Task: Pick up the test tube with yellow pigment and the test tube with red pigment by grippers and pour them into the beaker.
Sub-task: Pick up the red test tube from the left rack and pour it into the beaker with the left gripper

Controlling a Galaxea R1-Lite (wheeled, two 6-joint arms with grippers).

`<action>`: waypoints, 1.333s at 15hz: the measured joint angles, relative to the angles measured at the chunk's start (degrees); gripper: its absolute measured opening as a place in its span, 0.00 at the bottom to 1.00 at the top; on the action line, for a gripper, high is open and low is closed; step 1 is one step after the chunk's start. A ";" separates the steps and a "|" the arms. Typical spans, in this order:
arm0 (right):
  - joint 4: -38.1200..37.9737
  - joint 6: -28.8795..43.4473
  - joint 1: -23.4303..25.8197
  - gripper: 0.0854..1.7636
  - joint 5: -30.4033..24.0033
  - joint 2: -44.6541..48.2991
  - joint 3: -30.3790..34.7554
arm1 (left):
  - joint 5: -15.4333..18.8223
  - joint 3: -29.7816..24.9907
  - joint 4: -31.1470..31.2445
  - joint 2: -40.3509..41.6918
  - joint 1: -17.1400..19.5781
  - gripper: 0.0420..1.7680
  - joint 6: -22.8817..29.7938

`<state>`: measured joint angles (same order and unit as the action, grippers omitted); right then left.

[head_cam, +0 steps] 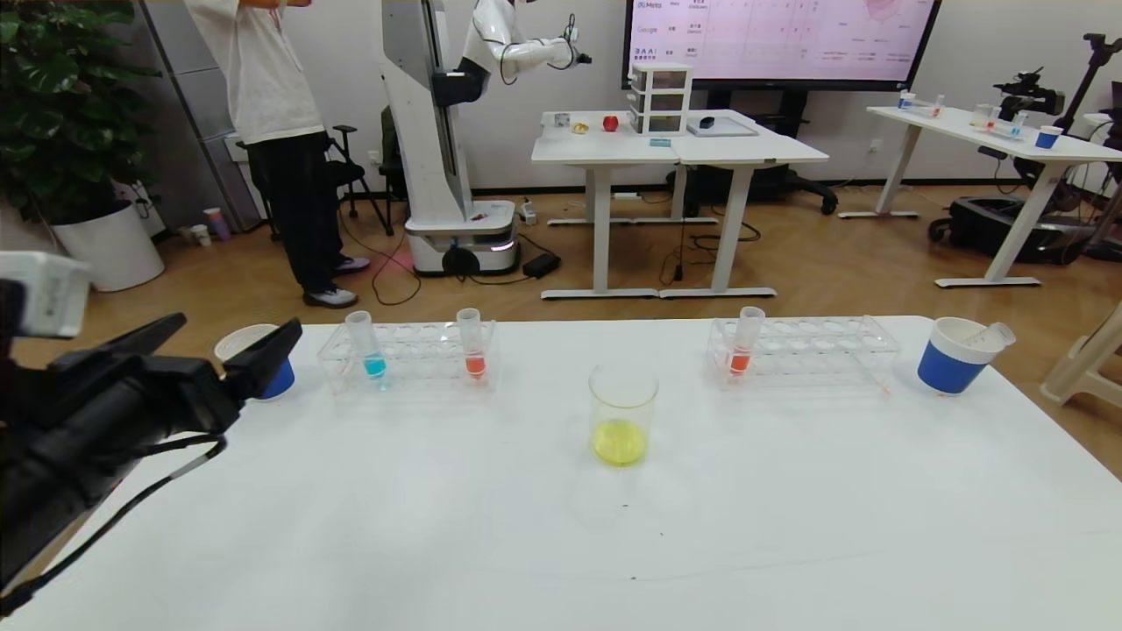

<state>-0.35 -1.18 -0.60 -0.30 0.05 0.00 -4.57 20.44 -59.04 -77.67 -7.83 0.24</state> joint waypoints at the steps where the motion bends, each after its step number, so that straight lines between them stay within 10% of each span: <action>1: 0.00 0.00 0.00 0.98 -0.02 0.00 0.00 | -3.33 0.63 -3.72 -4.33 -2.73 0.99 0.24; 10: 0.00 0.00 0.00 0.98 -0.02 0.00 0.00 | -19.19 10.03 -24.81 -37.11 -17.91 0.99 0.69; 20: 0.02 0.00 0.00 0.98 0.00 0.00 0.00 | -19.76 28.98 -25.53 -53.83 -17.51 0.99 1.77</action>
<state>-0.33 -1.18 -0.60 -0.30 0.05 0.00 -24.33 49.42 -84.57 -131.50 -25.33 2.01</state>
